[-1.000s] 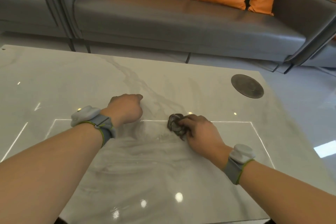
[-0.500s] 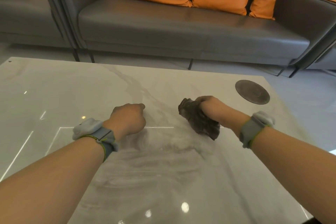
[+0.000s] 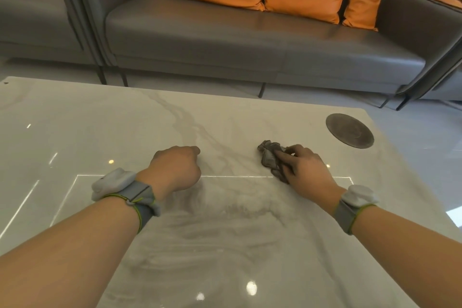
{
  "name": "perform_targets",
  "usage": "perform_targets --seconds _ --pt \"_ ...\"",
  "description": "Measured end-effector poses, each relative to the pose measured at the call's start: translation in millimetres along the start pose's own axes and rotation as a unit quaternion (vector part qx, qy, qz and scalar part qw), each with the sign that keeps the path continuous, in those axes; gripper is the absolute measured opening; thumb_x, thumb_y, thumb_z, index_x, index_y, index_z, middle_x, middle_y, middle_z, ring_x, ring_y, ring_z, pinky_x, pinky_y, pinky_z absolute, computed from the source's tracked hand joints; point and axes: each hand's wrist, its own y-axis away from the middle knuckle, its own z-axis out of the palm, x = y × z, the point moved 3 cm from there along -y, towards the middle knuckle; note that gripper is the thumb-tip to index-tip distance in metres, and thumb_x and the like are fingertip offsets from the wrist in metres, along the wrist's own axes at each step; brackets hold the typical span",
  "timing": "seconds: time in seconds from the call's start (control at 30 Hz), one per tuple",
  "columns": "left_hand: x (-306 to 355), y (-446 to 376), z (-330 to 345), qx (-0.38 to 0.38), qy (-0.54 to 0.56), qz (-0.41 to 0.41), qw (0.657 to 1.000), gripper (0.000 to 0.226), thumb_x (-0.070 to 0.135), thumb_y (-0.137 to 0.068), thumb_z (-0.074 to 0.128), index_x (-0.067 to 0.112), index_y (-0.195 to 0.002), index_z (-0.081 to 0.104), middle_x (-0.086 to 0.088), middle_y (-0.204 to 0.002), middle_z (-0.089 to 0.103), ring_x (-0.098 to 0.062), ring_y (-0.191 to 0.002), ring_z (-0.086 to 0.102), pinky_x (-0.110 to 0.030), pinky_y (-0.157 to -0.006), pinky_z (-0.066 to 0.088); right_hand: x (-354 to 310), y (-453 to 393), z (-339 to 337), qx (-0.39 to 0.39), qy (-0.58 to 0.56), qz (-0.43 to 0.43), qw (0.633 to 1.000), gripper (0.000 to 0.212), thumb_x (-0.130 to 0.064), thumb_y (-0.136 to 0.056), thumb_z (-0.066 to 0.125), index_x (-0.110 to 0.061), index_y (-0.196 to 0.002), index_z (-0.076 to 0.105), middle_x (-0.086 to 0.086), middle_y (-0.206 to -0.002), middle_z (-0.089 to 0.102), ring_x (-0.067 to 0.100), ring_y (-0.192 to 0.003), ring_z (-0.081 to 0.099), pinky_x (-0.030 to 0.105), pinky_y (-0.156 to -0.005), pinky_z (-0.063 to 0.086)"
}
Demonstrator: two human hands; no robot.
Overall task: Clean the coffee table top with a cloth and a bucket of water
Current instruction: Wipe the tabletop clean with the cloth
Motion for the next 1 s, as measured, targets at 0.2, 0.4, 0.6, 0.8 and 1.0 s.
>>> perform_targets --seconds 0.2,0.4,0.6,0.8,1.0 --pt "-0.4 0.8 1.4 0.001 0.009 0.003 1.000 0.050 0.017 -0.084 0.041 0.021 -0.133 0.050 -0.003 -0.132 0.060 -0.029 -0.117 0.056 -0.041 -0.098 0.047 -19.6 -34.8 9.0 -0.004 0.114 0.031 0.993 0.036 -0.034 -0.095 0.053 -0.028 -0.129 0.063 0.009 -0.112 0.059 0.034 -0.098 0.054 0.042 -0.084 0.043" --pt "-4.7 -2.0 2.5 0.002 0.021 0.002 1.000 0.050 0.015 -0.086 0.040 0.019 -0.134 0.049 -0.002 -0.133 0.060 -0.029 -0.118 0.056 -0.042 -0.099 0.047 -68.9 -100.8 16.4 -0.062 0.134 0.087 0.985 0.037 -0.038 -0.096 0.045 -0.024 -0.128 0.056 0.010 -0.122 0.051 0.032 -0.113 0.046 0.043 -0.094 0.037" --pt "-2.7 -3.1 1.7 0.008 0.008 -0.002 1.000 0.051 0.015 -0.085 0.041 0.019 -0.135 0.048 -0.001 -0.135 0.059 -0.029 -0.121 0.054 -0.043 -0.101 0.044 -120.1 -105.9 28.0 -0.060 0.066 0.050 0.995 0.042 -0.030 -0.093 0.050 -0.034 -0.135 0.050 0.008 -0.122 0.048 0.031 -0.115 0.044 0.046 -0.093 0.038" --pt "6.0 0.5 -0.2 0.018 -0.015 -0.009 1.000 0.048 0.017 -0.087 0.041 0.020 -0.135 0.048 -0.004 -0.129 0.060 -0.030 -0.117 0.055 -0.041 -0.098 0.041 -125.9 -59.4 24.4 -0.028 -0.025 -0.106 0.994 0.044 -0.027 -0.089 0.050 -0.036 -0.130 0.064 0.006 -0.118 0.061 0.034 -0.105 0.056 0.043 -0.091 0.045" --pt "26.0 21.7 13.8 0.003 -0.113 0.011 0.994 0.037 0.019 -0.088 0.040 0.017 -0.125 0.049 -0.006 -0.118 0.057 -0.032 -0.117 0.051 -0.052 -0.112 0.026 -98.8 -5.5 6.8 -0.025 -0.016 -0.156 0.987 0.049 -0.030 -0.088 0.038 -0.031 -0.127 0.067 0.007 -0.113 0.066 0.033 -0.092 0.063 0.038 -0.080 0.051"
